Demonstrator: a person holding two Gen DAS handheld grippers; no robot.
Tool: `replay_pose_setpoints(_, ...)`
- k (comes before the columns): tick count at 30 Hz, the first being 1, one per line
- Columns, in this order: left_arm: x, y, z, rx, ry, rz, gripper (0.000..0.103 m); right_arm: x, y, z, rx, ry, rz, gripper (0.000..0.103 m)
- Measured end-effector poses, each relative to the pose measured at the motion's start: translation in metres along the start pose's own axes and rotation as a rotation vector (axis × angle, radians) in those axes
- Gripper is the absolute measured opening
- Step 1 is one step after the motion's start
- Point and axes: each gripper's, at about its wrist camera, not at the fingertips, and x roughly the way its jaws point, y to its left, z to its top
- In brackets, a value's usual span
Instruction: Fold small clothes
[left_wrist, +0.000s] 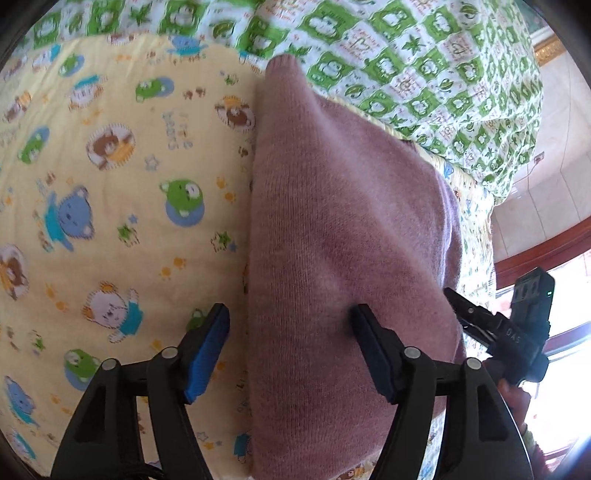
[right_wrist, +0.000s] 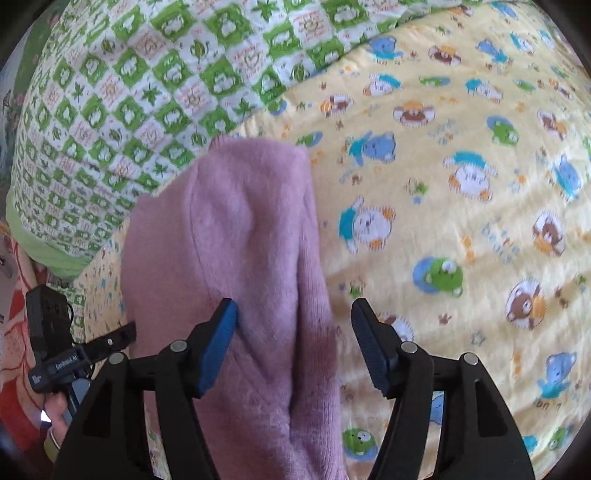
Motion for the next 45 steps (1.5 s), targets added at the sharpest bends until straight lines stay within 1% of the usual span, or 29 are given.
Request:
replay_pose_setpoints(2, 0.009, 0.003, 0.000, -0.025, 0.021, -0.035, 0.070, 0.005, -0.004, 0.000, 0.025, 0.003, 0.025, 0.065)
replay_pose_setpoints(4, 0.020, 0.007, 0.001, -0.059, 0.041, -0.074, 0.068, 0.010, -0.007, 0.001, 0.051, 0.009, 0.055, 0.065)
replay_pose_setpoints(5, 0.025, 0.008, 0.002, -0.078, 0.049, -0.102, 0.061, 0.012, -0.007, 0.002, 0.057, 0.012, 0.068, 0.065)
replay_pose_setpoints(6, 0.028, 0.008, 0.003, -0.090, 0.052, -0.113, 0.058, 0.014, -0.007, 0.003, 0.060, 0.018, 0.083, 0.065)
replay_pose_setpoints(7, 0.030, 0.008, 0.004, -0.095, 0.050, -0.117, 0.055, 0.017, -0.006, 0.003, 0.057, 0.029, 0.097, 0.065)
replay_pose_setpoints(8, 0.031, 0.006, 0.005, -0.093, 0.046, -0.123, 0.048, 0.020, -0.005, 0.003, 0.057, 0.038, 0.110, 0.065)
replay_pose_setpoints(9, 0.031, 0.004, 0.005, -0.088, 0.041, -0.122, 0.043, 0.023, -0.005, 0.003, 0.062, 0.043, 0.134, 0.062)
replay_pose_setpoints(10, 0.030, 0.002, 0.005, -0.081, 0.033, -0.120, 0.040, 0.026, -0.005, 0.002, 0.070, 0.056, 0.165, 0.047)
replay_pose_setpoints(11, 0.027, 0.000, 0.004, -0.072, 0.023, -0.126, 0.036, 0.028, -0.005, 0.002, 0.080, 0.070, 0.189, 0.037)
replay_pose_setpoints(13, 0.016, -0.004, 0.002, -0.056, -0.004, -0.140, 0.033, 0.022, -0.001, 0.001, 0.068, 0.062, 0.185, 0.030)
replay_pose_setpoints(14, 0.010, -0.006, 0.000, -0.054, -0.017, -0.151, 0.032, 0.017, 0.002, 0.001, 0.061, 0.056, 0.188, 0.028)
replay_pose_setpoints(17, -0.014, -0.012, -0.004, -0.049, -0.056, -0.177, 0.031, -0.001, 0.016, -0.003, 0.046, 0.030, 0.225, 0.027)
replay_pose_setpoints(19, -0.036, -0.014, -0.010, -0.034, -0.090, -0.170, 0.031, -0.011, 0.031, -0.006, 0.029, 0.014, 0.257, 0.027)
replay_pose_setpoints(22, -0.071, -0.002, -0.022, -0.053, -0.138, -0.165, 0.031, -0.020, 0.057, -0.015, 0.000, 0.007, 0.308, 0.026)
replay_pose_setpoints(24, -0.095, 0.012, -0.032, -0.066, -0.162, -0.154, 0.031, -0.022, 0.076, -0.024, -0.022, 0.019, 0.350, 0.026)
replay_pose_setpoints(27, -0.125, 0.038, -0.049, -0.086, -0.188, -0.117, 0.031, -0.014, 0.105, -0.044, -0.064, 0.044, 0.400, 0.026)
replay_pose_setpoints(31, -0.160, 0.081, -0.078, -0.125, -0.213, -0.076, 0.031, 0.011, 0.143, -0.068, -0.103, 0.108, 0.440, 0.026)
replay_pose_setpoints(34, -0.177, 0.117, -0.102, -0.192, -0.220, -0.080, 0.031, 0.031, 0.164, -0.085, -0.122, 0.157, 0.466, 0.026)
replay_pose_setpoints(37, -0.178, 0.147, -0.121, -0.240, -0.215, -0.081, 0.031, 0.050, 0.170, -0.098, -0.121, 0.208, 0.469, 0.026)
replay_pose_setpoints(38, -0.171, 0.152, -0.124, -0.254, -0.203, -0.077, 0.031, 0.057, 0.169, -0.101, -0.117, 0.226, 0.462, 0.026)
replay_pose_setpoints(40, -0.160, 0.160, -0.128, -0.274, -0.188, -0.075, 0.032, 0.067, 0.165, -0.105, -0.108, 0.251, 0.448, 0.026)
replay_pose_setpoints(42, -0.152, 0.169, -0.131, -0.282, -0.190, -0.077, 0.033, 0.080, 0.158, -0.106, -0.088, 0.271, 0.424, 0.026)
replay_pose_setpoints(45, -0.142, 0.178, -0.132, -0.304, -0.193, -0.104, 0.035, 0.092, 0.143, -0.107, -0.048, 0.292, 0.426, 0.026)
